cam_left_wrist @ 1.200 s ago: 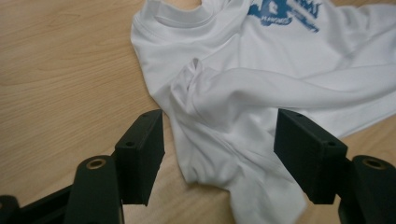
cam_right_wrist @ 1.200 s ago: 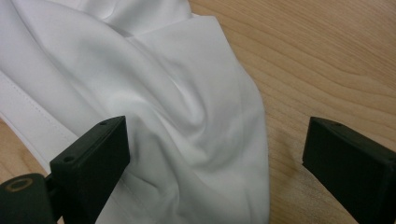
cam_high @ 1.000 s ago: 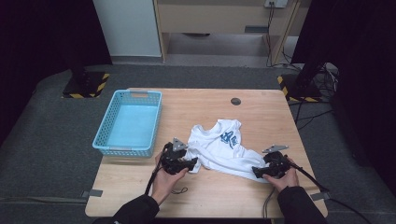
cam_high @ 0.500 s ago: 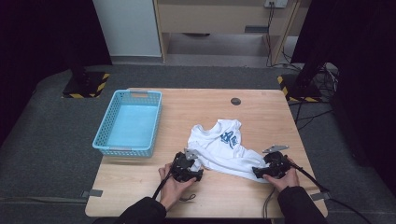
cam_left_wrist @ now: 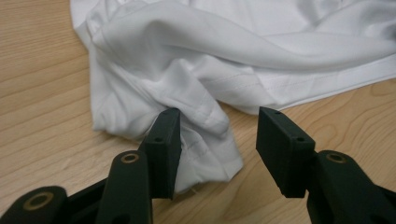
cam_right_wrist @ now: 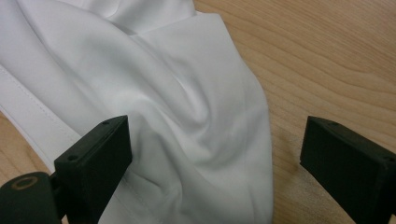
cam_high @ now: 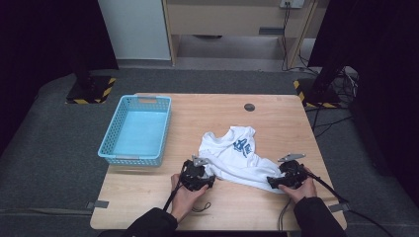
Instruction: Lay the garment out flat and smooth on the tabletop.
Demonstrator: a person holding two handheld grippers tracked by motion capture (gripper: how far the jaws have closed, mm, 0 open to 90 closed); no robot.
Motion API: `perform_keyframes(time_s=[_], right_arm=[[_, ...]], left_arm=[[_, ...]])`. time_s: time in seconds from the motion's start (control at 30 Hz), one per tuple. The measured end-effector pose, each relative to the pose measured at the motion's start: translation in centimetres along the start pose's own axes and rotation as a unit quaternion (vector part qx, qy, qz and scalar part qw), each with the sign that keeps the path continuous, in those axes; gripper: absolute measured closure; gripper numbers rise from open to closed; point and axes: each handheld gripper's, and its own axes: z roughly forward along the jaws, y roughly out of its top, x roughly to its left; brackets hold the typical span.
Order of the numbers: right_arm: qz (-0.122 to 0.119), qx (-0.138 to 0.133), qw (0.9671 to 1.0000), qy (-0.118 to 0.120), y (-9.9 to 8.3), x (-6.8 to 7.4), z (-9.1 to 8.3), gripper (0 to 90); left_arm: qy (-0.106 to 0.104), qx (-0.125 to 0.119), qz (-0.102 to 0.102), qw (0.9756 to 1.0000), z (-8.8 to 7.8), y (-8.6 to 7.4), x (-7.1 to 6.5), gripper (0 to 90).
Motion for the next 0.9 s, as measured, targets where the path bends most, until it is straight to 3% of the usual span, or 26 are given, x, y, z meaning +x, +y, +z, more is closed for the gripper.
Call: perform_keyframes(time_s=[0.3, 0.4, 0.53, 0.77, 0.9], right_arm=[[0.0, 0.001, 1.0, 0.004, 0.0, -0.1, 0.0, 9.2], [0.0, 0.0, 1.0, 0.002, 0.0, 0.0, 0.0, 9.5], [0.0, 0.001, 1.0, 0.004, 0.0, -0.1, 0.0, 9.5], [0.001, 0.001, 1.0, 0.004, 0.0, -0.1, 0.0, 9.5], [0.001, 0.002, 1.0, 0.005, 0.0, -0.1, 0.0, 9.4]], left_arm=[[-0.011, -0.009, -0.032, 0.9994, 1.0, 0.6, 0.6, 56.2], [-0.004, -0.016, -0.035, 0.9993, 0.2, 0.7, 0.7, 52.6], [-0.01, -0.028, -0.043, 0.9986, -1.0, 1.1, 0.9, 52.2], [0.004, 0.001, -0.041, 0.9991, 0.4, 0.7, 0.5, 52.7], [0.012, 0.001, -0.035, 0.9993, 1.2, 0.7, 0.0, 53.6]])
